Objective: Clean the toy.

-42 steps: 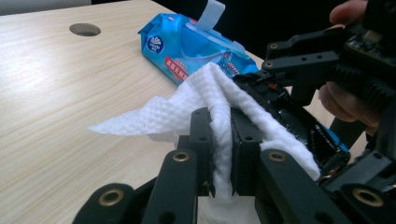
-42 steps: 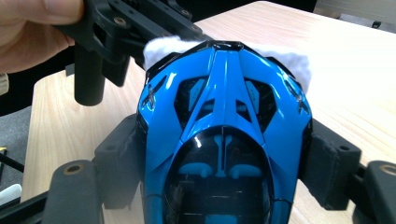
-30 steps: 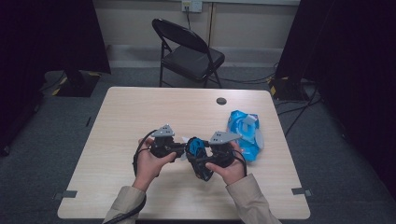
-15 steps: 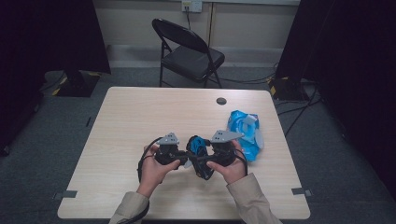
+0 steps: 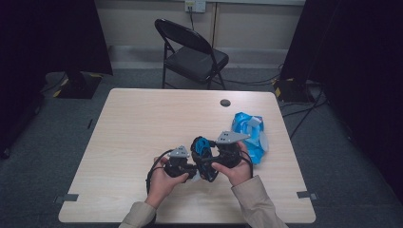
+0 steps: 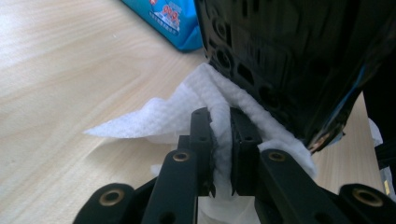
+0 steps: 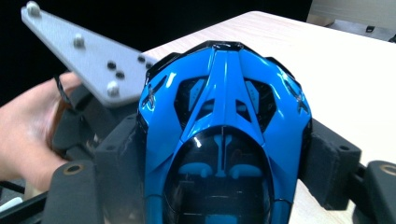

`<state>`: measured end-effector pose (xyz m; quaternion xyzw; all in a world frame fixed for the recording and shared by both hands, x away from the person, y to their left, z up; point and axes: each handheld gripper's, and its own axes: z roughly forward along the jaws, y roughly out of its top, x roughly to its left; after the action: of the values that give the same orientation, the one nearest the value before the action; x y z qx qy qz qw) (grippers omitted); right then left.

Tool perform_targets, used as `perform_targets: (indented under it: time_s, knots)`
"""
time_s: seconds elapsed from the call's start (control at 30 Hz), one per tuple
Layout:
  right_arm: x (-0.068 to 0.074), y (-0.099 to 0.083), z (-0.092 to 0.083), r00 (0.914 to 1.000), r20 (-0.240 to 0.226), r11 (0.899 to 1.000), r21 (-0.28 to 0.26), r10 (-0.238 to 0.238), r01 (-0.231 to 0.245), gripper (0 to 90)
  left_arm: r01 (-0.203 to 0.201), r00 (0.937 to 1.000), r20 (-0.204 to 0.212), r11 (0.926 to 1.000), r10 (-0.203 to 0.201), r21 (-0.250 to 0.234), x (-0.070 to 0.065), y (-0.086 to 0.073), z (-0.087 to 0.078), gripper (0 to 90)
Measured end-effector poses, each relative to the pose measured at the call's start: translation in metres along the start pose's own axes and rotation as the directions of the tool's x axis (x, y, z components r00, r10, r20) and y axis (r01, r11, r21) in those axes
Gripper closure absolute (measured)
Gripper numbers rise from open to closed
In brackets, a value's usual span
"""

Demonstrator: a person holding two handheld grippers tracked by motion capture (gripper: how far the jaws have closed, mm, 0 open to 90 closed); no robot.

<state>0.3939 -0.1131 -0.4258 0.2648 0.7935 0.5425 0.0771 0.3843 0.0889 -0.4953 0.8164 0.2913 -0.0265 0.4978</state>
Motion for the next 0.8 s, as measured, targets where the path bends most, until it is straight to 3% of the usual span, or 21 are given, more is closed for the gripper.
perform_targets:
  time_s: [0.13, 0.27, 0.6, 0.8]
  knots:
    - [-0.001, -0.001, -0.001, 1.0, 0.0, 1.0, 0.0, 0.002, -0.002, 25.0, 0.002, 1.0, -0.002, 1.0, -0.002, 0.009, 0.002, 0.0, -0.004, 81.7]
    - [-0.003, -0.001, -0.002, 1.0, 0.0, 1.0, -0.001, 0.004, -0.004, 25.0, 0.012, 0.9995, -0.029, 0.9999, -0.012, -0.008, 0.009, 0.004, -0.018, 81.7]
    - [-0.003, -0.004, -0.001, 1.0, 0.001, 1.0, 0.006, 0.009, -0.01, 25.0, 0.012, 0.9961, -0.086, 0.9944, -0.021, -0.105, 0.022, 0.04, -0.062, 81.6]
    - [-0.001, -0.004, 0.001, 1.0, 0.0, 1.0, 0.014, 0.0, 0.0, 25.0, -0.007, 0.9935, -0.113, 0.9911, -0.008, -0.133, 0.022, 0.056, -0.073, 81.7]
